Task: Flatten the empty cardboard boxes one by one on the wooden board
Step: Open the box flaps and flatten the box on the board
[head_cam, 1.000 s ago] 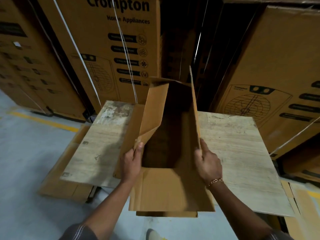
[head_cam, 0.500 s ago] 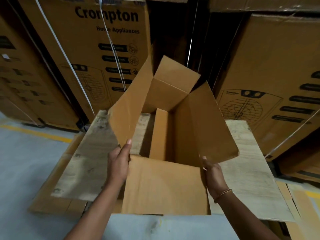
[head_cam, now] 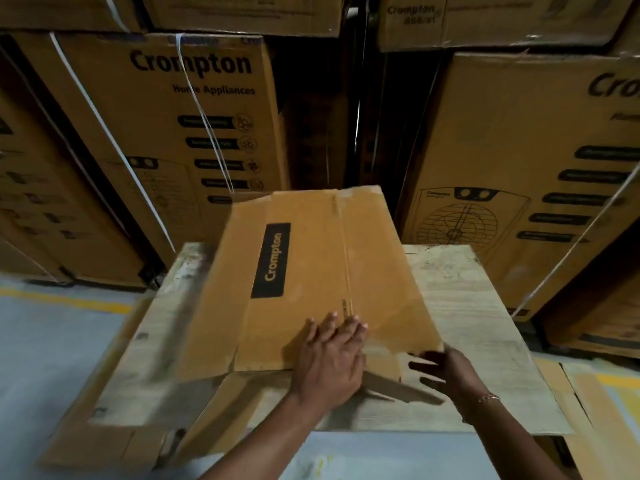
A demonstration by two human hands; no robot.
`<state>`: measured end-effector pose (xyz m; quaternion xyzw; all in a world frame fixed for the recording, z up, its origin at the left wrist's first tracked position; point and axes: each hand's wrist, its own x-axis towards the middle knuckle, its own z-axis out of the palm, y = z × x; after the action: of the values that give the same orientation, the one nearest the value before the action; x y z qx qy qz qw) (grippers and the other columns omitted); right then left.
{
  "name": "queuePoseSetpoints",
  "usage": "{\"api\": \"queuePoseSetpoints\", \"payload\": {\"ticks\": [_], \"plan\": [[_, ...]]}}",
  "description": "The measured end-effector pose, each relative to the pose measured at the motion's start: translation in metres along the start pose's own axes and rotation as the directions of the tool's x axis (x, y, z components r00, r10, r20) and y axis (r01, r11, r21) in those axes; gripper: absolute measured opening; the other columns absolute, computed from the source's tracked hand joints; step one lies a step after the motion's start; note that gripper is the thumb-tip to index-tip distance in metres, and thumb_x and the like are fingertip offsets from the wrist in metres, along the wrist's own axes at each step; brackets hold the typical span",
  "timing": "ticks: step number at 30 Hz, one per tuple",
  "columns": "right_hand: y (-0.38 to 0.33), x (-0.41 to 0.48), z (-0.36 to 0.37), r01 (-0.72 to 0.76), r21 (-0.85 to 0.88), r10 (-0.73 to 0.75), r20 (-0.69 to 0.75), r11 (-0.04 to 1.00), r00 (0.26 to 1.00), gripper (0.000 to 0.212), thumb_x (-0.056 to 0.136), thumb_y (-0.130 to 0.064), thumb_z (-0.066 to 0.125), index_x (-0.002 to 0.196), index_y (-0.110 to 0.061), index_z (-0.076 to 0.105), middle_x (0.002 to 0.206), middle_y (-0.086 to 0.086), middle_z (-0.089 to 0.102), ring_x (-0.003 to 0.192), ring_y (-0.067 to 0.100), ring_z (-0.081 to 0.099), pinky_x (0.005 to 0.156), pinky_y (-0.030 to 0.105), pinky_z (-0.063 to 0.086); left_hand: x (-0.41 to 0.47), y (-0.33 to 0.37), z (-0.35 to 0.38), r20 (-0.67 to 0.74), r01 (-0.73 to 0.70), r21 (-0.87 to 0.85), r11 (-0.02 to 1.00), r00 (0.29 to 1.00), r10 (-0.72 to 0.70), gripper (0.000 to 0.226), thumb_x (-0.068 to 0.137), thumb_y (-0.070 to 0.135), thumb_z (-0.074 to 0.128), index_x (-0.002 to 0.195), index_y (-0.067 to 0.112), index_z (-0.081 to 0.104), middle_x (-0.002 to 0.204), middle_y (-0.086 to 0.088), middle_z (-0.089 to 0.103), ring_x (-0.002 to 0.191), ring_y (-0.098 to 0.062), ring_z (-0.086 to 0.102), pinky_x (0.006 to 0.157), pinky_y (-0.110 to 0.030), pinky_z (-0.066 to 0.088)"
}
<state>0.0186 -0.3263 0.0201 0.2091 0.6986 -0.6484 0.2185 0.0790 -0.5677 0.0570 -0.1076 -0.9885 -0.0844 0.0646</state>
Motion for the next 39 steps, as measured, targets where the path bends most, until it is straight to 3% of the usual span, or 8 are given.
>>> {"api": "queuePoseSetpoints", "payload": {"ticks": [4,6,9,13,18,25,33,39], "plan": [[-0.019,-0.041,-0.008,0.449,-0.314,-0.535,-0.298,0.837,0.790,0.040,0.097,-0.051,0.043,0.120,-0.025,0.062,0.119,0.000,0.067,0.107,0.020,0.063,0.081,0.036,0.050,0.007,0.019,0.015,0.161,-0.012,0.063,0.998,0.987,0.002,0.051,0.088,0.050,0.041,0.129,0.032,0.065,0.135,0.013,0.061,0.129,-0.025,0.055,0.108,-0.054,0.042],[-0.025,-0.062,0.003,0.584,-0.610,-0.770,-0.068,0.535,0.635,0.047,0.091,-0.059,0.046,0.127,-0.031,0.057,0.127,-0.008,0.060,0.114,0.012,0.057,0.082,0.029,0.048,0.014,0.023,0.012,0.149,-0.048,0.016,0.999,0.988,0.046,0.053,0.091,0.048,0.039,0.136,0.028,0.059,0.144,0.008,0.054,0.137,-0.027,0.046,0.112,-0.054,0.034],[-0.023,-0.070,0.037,0.623,-0.779,-0.632,0.448,0.071,0.633,0.077,0.084,-0.076,0.044,0.151,-0.040,0.028,0.159,-0.017,0.021,0.144,0.007,0.022,0.112,0.038,0.030,0.010,0.010,-0.006,0.207,-0.110,-0.096,0.989,0.970,0.128,0.065,0.091,0.052,0.044,0.149,0.023,0.041,0.160,0.005,0.032,0.151,-0.020,0.019,0.123,-0.043,0.010],[-0.023,-0.063,0.060,0.555,-0.814,-0.456,0.566,-0.174,0.687,0.087,0.084,-0.069,0.046,0.156,-0.032,0.013,0.160,-0.014,-0.010,0.152,0.016,0.003,0.122,0.043,0.016,-0.036,-0.066,-0.024,0.274,0.023,0.022,0.999,0.961,-0.028,0.111,0.068,0.089,0.047,0.157,0.037,0.004,0.163,0.014,-0.015,0.151,-0.014,-0.015,0.122,-0.052,-0.004],[-0.012,-0.060,0.073,0.549,-0.796,-0.378,0.605,-0.256,0.701,0.092,0.093,-0.036,0.057,0.155,-0.033,-0.011,0.165,-0.004,-0.013,0.152,0.021,0.003,0.118,0.041,0.023,-0.077,-0.109,-0.035,0.252,0.188,0.071,0.980,0.947,-0.200,0.094,0.090,0.037,0.059,0.158,0.032,-0.005,0.164,0.011,-0.017,0.150,-0.015,0.017,0.121,-0.032,0.020],[0.031,-0.073,0.050,0.588,-0.738,-0.400,0.674,-0.331,0.621,0.091,0.063,-0.035,0.073,0.147,-0.026,0.040,0.151,0.002,0.045,0.135,0.021,0.049,0.097,0.038,0.051,-0.115,-0.094,-0.016,0.198,0.044,0.144,0.989,0.978,-0.072,0.084,0.048,0.031,0.081,0.130,0.025,0.065,0.135,-0.003,0.062,0.112,-0.015,0.067,0.093,-0.032,0.053],[0.107,-0.084,0.023,0.668,-0.670,-0.311,0.742,-0.324,0.594,0.073,0.063,-0.025,0.048,0.135,-0.029,0.056,0.136,-0.005,0.061,0.123,0.015,0.060,0.077,0.028,0.057,-0.186,-0.062,0.032,0.228,-0.044,0.150,0.988,0.974,0.009,0.064,0.065,0.015,0.049,0.126,0.021,0.067,0.137,0.001,0.061,0.118,-0.022,0.064,0.091,-0.033,0.056],[0.129,-0.096,0.003,0.655,-0.677,-0.298,0.736,-0.335,0.608,0.057,0.080,-0.025,0.043,0.133,-0.030,0.059,0.136,-0.008,0.061,0.124,0.013,0.059,0.072,0.030,0.058,-0.221,-0.047,0.044,0.304,-0.050,0.131,0.990,0.953,0.008,0.094,0.051,0.008,0.077,0.140,0.024,0.051,0.150,0.004,0.046,0.131,-0.021,0.050,0.095,-0.034,0.053]]}}
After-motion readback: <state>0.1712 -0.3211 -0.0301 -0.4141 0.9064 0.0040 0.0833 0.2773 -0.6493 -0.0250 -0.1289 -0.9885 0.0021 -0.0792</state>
